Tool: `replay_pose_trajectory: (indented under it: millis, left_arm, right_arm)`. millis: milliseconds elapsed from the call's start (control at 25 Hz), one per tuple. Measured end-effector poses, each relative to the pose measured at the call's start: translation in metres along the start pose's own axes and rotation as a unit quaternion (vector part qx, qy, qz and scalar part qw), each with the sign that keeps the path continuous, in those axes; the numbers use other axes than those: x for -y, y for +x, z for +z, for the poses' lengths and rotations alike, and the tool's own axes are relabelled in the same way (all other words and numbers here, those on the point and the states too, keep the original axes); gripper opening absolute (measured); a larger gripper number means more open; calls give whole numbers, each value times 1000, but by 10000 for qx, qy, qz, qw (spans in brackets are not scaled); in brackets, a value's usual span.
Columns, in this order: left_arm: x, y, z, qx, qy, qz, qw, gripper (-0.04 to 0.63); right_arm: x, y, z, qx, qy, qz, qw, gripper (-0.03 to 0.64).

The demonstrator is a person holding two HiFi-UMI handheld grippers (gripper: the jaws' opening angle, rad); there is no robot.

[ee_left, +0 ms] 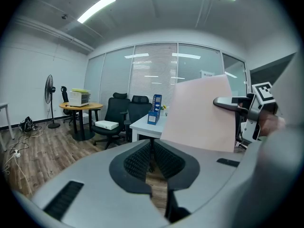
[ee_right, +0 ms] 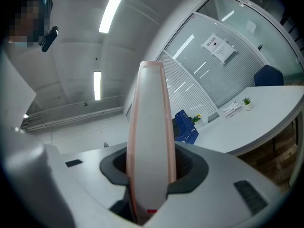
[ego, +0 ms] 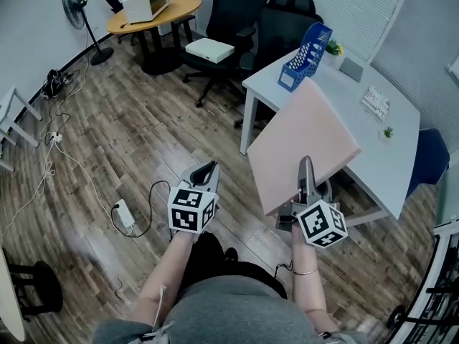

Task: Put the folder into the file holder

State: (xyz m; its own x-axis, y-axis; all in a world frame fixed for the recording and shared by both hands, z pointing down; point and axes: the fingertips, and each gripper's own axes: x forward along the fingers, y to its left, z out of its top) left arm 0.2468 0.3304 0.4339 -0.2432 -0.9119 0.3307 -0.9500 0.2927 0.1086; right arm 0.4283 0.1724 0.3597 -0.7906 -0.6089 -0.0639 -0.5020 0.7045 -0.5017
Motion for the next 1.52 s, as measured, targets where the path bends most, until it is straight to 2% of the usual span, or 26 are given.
replay_pose_trajectory:
  millis: [280, 480, 840, 1080, 1320, 1520]
  left_arm:
    - [-24, 34, 5, -64, -40, -23, 10000, 35]
    - [-56, 75, 13, -104, -40, -138, 9998, 35]
    - [-126, 159, 53, -139, -85, -428, 9990, 35]
    - [-162, 205, 76, -163, -31, -657, 9977, 35]
    - [-176, 240, 94, -147, 22, -957, 9953, 35]
    - [-170, 267, 95, -251, 38, -1170, 9928, 35]
  right_arm:
    - [1, 39, -4, 31, 22, -59, 10000, 161]
    - [1, 83, -9, 99, 55, -159, 9998, 161]
    - [-9, 182, 7, 424, 22, -407, 9983, 161]
    - [-14, 227, 16, 662, -7, -633, 9958, 161]
    - [-16, 248, 27, 941, 15, -852, 9919, 161]
    - [-5, 254, 40, 1133, 16, -1019, 9883, 161]
